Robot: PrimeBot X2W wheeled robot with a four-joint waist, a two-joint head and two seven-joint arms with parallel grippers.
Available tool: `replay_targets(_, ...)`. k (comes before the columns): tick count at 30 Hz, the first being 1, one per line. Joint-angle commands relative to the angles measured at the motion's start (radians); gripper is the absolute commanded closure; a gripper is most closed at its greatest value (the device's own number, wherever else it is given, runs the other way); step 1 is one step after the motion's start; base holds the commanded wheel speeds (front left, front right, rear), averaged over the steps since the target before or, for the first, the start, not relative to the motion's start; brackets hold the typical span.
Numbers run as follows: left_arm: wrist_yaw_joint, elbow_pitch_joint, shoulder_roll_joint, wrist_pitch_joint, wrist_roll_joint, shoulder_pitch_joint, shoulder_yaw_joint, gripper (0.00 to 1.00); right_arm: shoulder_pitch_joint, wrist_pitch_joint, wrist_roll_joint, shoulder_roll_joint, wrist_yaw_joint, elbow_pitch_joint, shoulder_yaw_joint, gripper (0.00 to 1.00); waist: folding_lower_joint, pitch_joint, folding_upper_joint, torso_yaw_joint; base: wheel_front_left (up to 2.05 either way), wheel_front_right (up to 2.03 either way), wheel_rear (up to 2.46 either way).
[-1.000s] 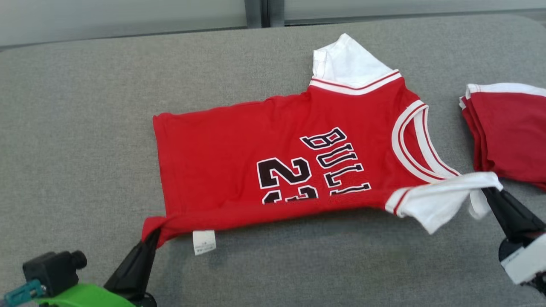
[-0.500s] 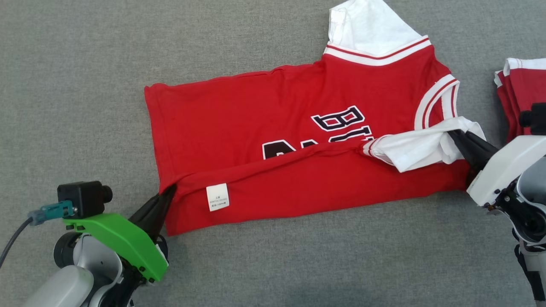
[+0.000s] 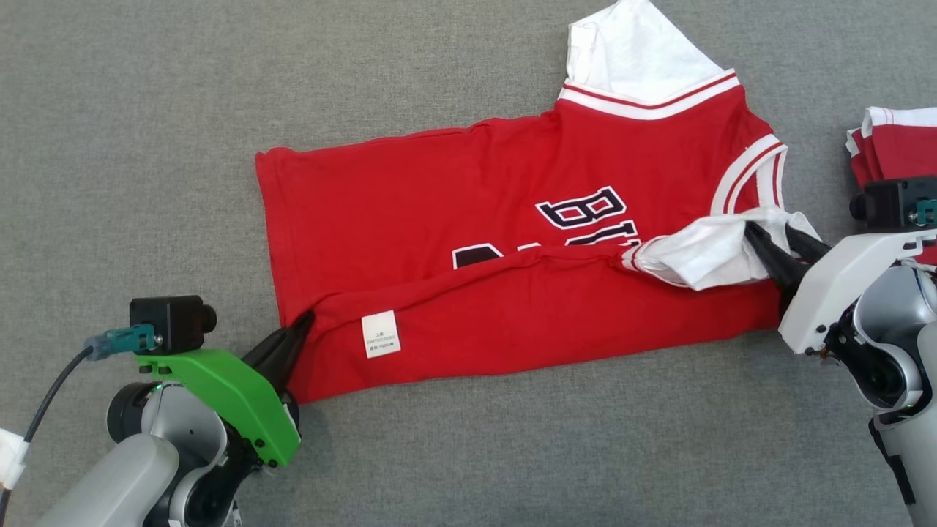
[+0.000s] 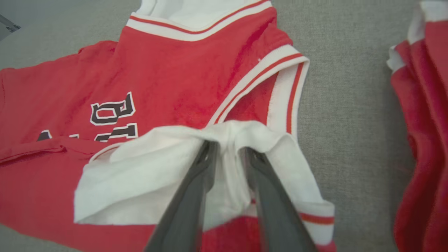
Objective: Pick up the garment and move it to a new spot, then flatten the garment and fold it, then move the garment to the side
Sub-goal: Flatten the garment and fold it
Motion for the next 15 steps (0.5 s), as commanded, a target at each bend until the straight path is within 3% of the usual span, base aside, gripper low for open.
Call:
replay_targets(1, 0.008, 0.003, 0.01, -0.021, 0.017, 0.012, 0.006, 0.0, -0.013, -0.025, -0.015, -0.007, 0.0, 0.008, 0.003, 0.0, 0.0001, -0.004, 0.0, -0.008, 0.0, 0.0, 0.0)
replay_targets(6, 0.041, -0.027, 0.038, -0.076, 0.054, 0.07, 0.013, 0.0, 0.025, -0.067, -0.04, -0.04, 0.0, -0.017, 0.019, 0.0, 0.0001, -0.021, 0.0, -0.019, 0.0, 0.0, 0.0)
replay_targets(15, 0.146, -0.13, 0.068, -0.205, 0.079, 0.221, 0.054, 0.0, 0.201, -0.113, -0.076, -0.085, 0.0, -0.153, -0.039, 0.0, 0.0001, -0.085, 0.0, -0.028, 0.0, 0.0, 0.0)
